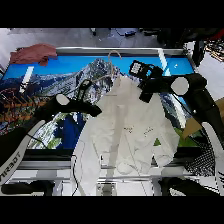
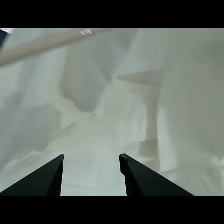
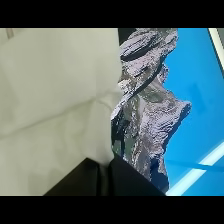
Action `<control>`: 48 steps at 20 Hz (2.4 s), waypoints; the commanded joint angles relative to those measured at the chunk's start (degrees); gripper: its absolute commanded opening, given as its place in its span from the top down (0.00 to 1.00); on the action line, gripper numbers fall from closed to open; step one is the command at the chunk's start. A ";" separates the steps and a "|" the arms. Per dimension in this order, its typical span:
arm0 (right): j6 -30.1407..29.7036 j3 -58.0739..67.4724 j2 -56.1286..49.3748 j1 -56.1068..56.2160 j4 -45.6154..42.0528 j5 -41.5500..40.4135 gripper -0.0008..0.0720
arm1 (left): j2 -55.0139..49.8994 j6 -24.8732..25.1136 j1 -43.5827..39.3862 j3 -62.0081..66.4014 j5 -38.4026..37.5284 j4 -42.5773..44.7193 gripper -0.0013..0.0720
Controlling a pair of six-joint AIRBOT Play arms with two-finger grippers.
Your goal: Fold the clothes and pants, and hang the long-sleeved shirts on hangers.
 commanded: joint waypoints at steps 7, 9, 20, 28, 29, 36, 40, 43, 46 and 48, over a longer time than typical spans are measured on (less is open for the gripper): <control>0.33 -0.02 0.02 0.00 0.55 0.00 0.92 | -5.25 17.42 -4.35 -0.15 8.24 -16.11 0.38; 0.35 -0.02 0.02 0.00 0.96 0.02 0.92 | -6.43 17.59 -5.14 -0.15 9.70 -16.11 0.38; 0.31 -0.02 0.02 0.00 0.96 0.04 0.92 | -4.70 23.41 -10.10 -0.17 18.32 -14.69 0.92; -4.11 0.00 1.44 -7.48 10.64 2.01 0.92 | 1.99 21.64 -3.04 -2.40 13.44 -3.41 0.92; -5.84 -0.02 1.99 -9.03 12.81 2.54 0.92 | 2.21 21.66 -1.77 -2.40 12.87 -3.41 0.92; -10.80 -0.02 3.15 -15.78 18.32 10.64 0.92 | 6.78 24.06 4.28 -2.32 12.96 -3.39 0.92; -12.41 -0.02 3.32 -15.82 19.10 11.72 0.92 | 8.79 24.06 7.10 -2.14 13.75 -3.41 0.92; -13.84 -0.02 3.32 -15.82 19.96 12.87 0.92 | 10.10 24.06 8.98 -2.05 15.37 -3.39 0.92; -13.88 -0.02 3.32 -15.82 19.52 12.79 0.92 | 10.71 24.04 10.60 -1.29 15.32 -3.21 0.92; -13.99 -0.02 3.32 -15.82 19.39 12.28 0.92 | 10.75 24.04 11.39 -0.98 15.32 -3.19 0.92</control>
